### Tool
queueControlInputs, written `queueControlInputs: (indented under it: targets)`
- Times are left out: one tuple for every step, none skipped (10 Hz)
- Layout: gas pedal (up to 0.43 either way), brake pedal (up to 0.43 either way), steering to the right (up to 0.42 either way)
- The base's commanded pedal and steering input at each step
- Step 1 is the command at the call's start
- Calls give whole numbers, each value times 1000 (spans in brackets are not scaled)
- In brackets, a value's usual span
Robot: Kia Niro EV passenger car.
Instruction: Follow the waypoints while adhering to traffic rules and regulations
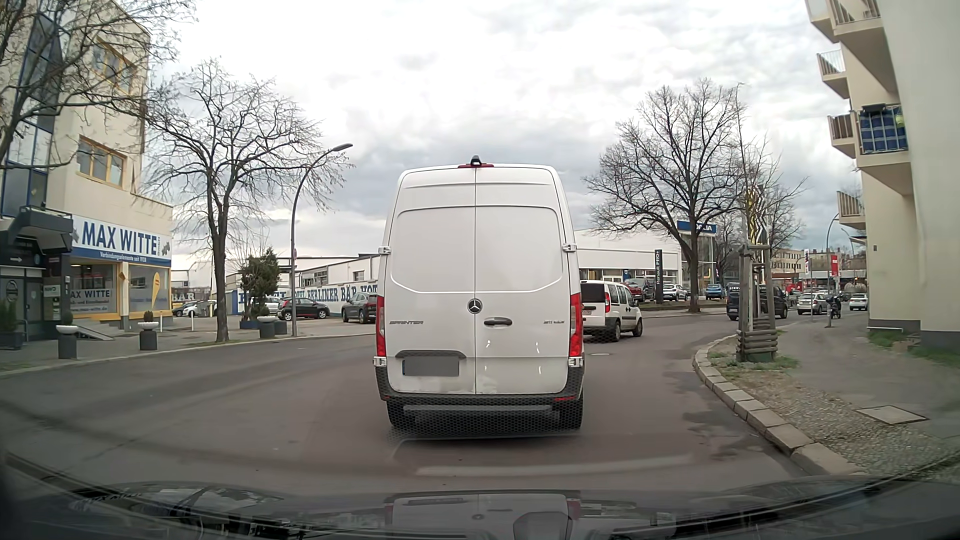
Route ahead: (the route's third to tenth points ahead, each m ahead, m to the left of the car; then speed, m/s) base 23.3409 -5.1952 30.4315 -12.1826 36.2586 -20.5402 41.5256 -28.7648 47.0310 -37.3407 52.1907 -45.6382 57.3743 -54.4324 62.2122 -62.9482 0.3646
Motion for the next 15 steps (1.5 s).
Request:
queueControlInputs:
  targets:
    - [0,12,32]
    - [0,18,33]
    - [0,12,33]
    - [0,12,34]
    - [39,12,34]
    - [87,12,34]
    - [110,12,36]
    - [118,12,44]
    - [118,12,53]
    - [130,12,60]
    - [138,18,64]
    - [157,12,66]
    - [157,12,67]
    - [169,12,67]
    - [169,12,67]
